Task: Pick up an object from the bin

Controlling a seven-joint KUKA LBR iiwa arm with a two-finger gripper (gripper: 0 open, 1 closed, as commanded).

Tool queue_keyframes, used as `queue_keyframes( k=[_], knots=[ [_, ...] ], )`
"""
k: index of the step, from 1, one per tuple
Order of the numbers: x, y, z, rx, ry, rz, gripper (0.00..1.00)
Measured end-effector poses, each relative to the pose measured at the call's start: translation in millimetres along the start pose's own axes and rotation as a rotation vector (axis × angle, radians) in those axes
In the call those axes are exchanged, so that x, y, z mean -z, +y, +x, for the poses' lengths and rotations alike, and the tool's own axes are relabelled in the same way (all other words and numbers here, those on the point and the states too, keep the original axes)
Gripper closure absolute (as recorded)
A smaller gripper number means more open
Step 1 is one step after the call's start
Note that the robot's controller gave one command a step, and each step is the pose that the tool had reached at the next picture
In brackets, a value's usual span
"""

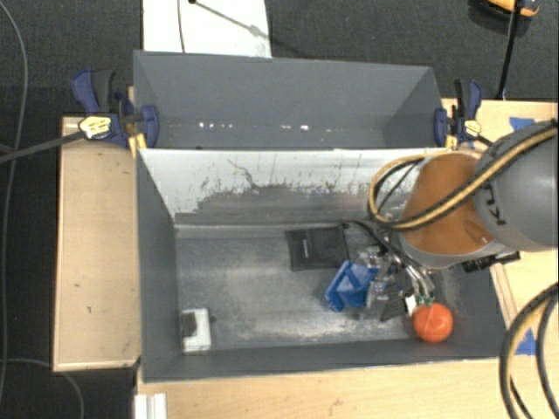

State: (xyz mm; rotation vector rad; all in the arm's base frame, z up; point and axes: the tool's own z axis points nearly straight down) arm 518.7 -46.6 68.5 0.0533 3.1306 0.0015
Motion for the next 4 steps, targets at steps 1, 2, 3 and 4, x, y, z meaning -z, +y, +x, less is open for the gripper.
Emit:
queue_keyframes(
  k=[1,2,3,4],
  knots=[
    [2,0,-0.6,-0.004,-0.002,0.0,1.0],
    [4,0,-0.3,-0.002,-0.002,0.0,1.0],
    [9,0,-0.2,-0.001,-0.003,0.001,1.0],
    [17,0,-0.9,-0.001,-0.005,0.0,1.0]
  ],
)
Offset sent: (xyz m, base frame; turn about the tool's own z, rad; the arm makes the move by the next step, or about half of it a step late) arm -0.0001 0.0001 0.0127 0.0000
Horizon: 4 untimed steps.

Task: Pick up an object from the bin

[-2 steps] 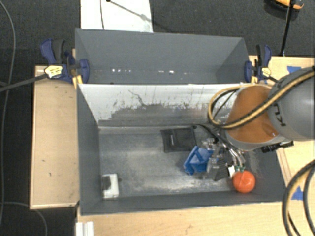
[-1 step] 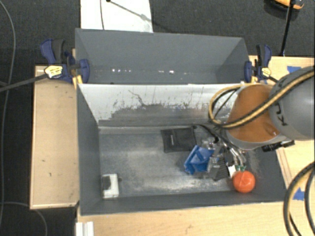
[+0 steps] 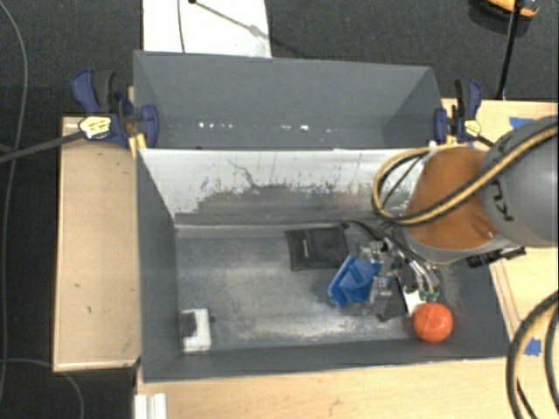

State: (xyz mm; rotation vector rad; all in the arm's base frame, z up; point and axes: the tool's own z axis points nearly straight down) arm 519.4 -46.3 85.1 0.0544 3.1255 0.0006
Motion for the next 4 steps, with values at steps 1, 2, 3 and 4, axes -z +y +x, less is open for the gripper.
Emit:
queue_keyframes(
  k=[1,2,3,4],
  knots=[
    [7,0,0.4,0.001,0.002,0.0,1.0],
    [20,0,0.1,0.003,0.001,0.0,1.0],
    [28,0,-0.7,0.004,-0.002,0.0,1.0],
    [33,0,-0.9,0.006,-0.004,0.0,1.0]
  ],
)
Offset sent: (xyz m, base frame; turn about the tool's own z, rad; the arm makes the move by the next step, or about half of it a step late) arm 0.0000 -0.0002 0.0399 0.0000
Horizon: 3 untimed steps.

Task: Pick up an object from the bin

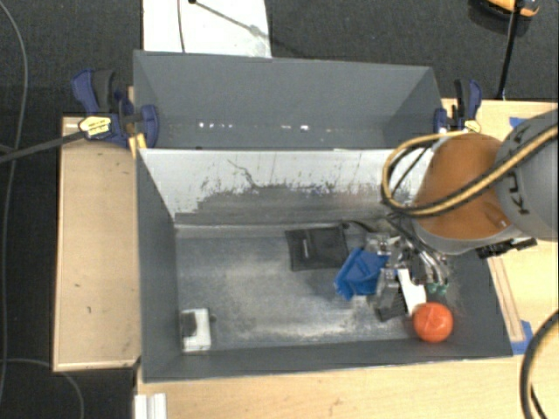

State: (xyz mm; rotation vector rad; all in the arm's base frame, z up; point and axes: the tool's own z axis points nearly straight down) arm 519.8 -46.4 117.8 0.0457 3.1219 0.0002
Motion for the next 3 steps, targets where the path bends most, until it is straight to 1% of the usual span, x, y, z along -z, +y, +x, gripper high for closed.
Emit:
queue_keyframes(
  k=[1,3],
  knots=[
    [6,0,0.9,0.001,0.005,-0.001,1.0],
    [32,0,-1.0,0.004,-0.001,0.0,1.0]
  ],
)
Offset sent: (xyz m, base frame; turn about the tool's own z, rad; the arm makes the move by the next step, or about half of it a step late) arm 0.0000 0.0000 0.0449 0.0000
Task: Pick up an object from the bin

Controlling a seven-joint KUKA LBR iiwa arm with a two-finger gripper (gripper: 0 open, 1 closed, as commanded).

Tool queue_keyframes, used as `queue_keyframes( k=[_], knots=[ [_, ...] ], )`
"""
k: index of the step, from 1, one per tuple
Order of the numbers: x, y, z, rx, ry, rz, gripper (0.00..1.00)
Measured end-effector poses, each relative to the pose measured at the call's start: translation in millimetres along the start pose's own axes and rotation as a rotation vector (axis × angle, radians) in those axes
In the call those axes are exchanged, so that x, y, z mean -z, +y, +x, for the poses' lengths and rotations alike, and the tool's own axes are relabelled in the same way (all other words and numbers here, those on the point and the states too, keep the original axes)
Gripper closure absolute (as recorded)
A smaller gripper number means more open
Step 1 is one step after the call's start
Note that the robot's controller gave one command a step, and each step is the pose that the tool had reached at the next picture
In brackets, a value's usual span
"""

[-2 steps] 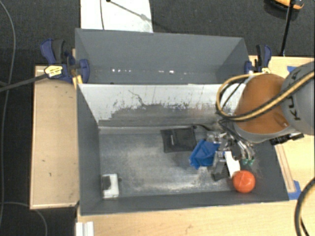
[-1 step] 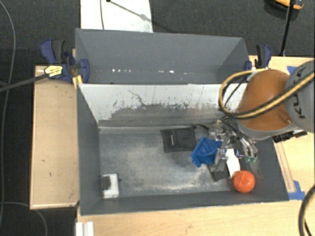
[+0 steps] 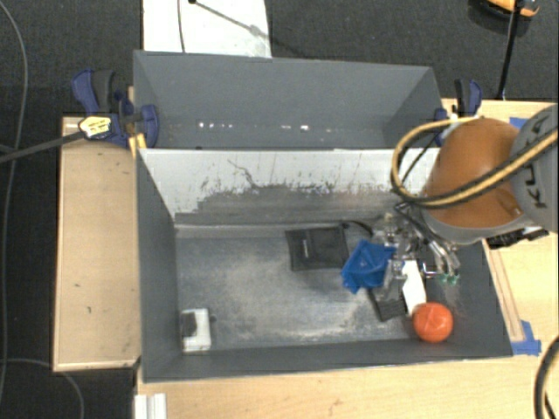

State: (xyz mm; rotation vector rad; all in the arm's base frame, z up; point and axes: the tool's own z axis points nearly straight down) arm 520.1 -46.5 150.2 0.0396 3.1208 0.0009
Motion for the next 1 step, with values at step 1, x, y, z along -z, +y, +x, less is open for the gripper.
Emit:
queue_keyframes(
  k=[1],
  knots=[
    [4.8,0.0,-0.5,0.001,-0.002,0.0,1.0]
  ],
)
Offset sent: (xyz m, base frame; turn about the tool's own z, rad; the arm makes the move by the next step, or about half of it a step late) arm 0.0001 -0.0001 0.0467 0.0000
